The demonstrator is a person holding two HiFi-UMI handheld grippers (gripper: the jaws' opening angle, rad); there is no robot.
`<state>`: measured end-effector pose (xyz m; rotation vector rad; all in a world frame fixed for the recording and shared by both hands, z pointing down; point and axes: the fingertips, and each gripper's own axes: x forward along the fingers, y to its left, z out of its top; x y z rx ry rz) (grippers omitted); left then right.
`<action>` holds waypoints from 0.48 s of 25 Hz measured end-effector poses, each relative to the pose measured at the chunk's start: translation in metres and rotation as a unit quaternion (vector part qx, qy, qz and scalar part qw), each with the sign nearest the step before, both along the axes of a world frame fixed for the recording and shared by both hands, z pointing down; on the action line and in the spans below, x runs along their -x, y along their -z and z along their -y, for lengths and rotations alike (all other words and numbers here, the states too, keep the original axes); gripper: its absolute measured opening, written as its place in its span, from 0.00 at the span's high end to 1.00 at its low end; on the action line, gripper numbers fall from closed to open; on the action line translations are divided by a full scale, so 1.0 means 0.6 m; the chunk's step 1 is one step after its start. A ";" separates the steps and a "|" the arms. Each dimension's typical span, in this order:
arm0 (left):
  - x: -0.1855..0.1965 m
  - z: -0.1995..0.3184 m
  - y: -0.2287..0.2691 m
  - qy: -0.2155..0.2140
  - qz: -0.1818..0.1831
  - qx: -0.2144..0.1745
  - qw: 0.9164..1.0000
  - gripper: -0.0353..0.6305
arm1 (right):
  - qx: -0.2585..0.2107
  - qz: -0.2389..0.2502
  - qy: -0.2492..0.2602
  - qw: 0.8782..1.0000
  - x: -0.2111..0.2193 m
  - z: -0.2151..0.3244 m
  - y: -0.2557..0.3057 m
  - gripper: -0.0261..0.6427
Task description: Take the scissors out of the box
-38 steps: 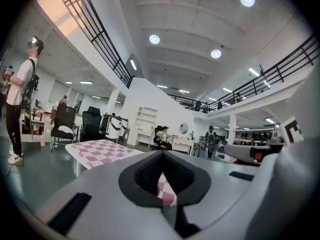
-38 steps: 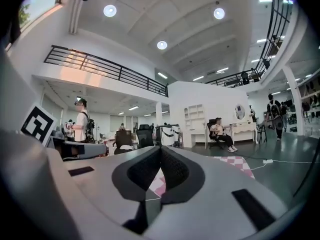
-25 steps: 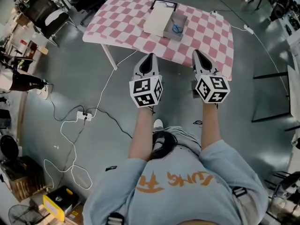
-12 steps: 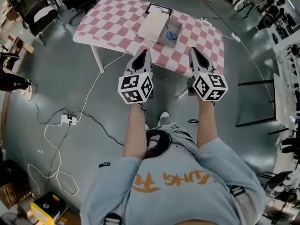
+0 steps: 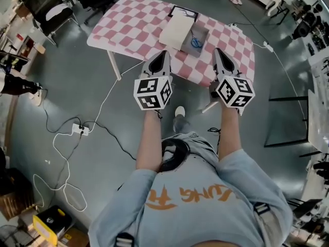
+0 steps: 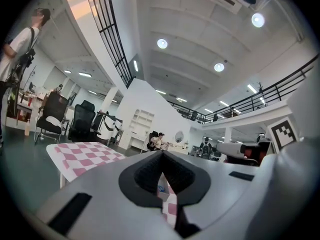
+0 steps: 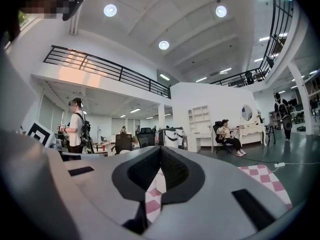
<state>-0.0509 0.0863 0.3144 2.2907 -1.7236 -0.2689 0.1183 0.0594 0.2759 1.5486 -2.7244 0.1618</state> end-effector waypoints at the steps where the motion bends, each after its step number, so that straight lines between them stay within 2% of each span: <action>1: 0.000 0.009 -0.003 0.002 0.003 0.002 1.000 0.92 | 0.001 0.004 0.001 1.000 -0.001 0.011 -0.003 0.96; 6: -0.013 0.072 -0.019 0.002 0.010 0.013 1.000 0.92 | 0.005 0.015 0.007 1.000 -0.007 0.075 -0.021 0.96; 12: -0.066 0.170 -0.044 -0.013 0.016 0.028 0.999 0.92 | 0.026 0.036 -0.010 0.999 -0.068 0.181 -0.050 0.96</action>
